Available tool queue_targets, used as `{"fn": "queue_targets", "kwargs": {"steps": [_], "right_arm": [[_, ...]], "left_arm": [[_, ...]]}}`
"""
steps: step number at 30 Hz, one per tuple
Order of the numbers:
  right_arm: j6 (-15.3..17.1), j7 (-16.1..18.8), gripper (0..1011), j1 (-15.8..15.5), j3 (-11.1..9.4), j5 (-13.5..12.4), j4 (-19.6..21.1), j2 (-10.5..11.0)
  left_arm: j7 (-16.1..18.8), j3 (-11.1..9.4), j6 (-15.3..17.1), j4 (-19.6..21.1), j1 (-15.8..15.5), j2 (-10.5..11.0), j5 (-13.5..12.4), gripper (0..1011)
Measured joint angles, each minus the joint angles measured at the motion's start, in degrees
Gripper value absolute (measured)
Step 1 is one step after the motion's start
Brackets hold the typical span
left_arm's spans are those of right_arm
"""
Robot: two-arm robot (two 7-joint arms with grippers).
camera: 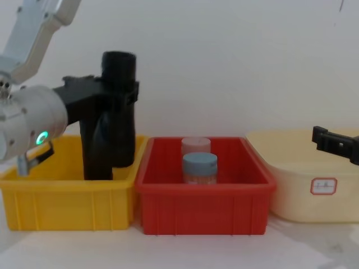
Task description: Pick up the garbage bag with the one hand and transfer it to the other hand.
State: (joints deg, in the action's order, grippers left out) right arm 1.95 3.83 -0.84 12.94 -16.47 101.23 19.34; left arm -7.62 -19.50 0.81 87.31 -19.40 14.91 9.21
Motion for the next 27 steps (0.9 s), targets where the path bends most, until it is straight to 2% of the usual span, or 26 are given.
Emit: {"fn": "queue_targets", "kwargs": {"steps": [11,27], "right_arm": [[0.00,0.00,1000,-0.01,-0.01,0.00,0.01,-0.01],[-1.63,2.01,1000,-1.51,-0.64,-1.06,1.64,-0.04]], "left_arm": [[-6.59,-1.99,-1.23,-0.76,-4.49,-1.01,1.13,464],[-16.69,-5.64,-4.49,-4.95,-10.65,-4.02,5.45,464]]}}
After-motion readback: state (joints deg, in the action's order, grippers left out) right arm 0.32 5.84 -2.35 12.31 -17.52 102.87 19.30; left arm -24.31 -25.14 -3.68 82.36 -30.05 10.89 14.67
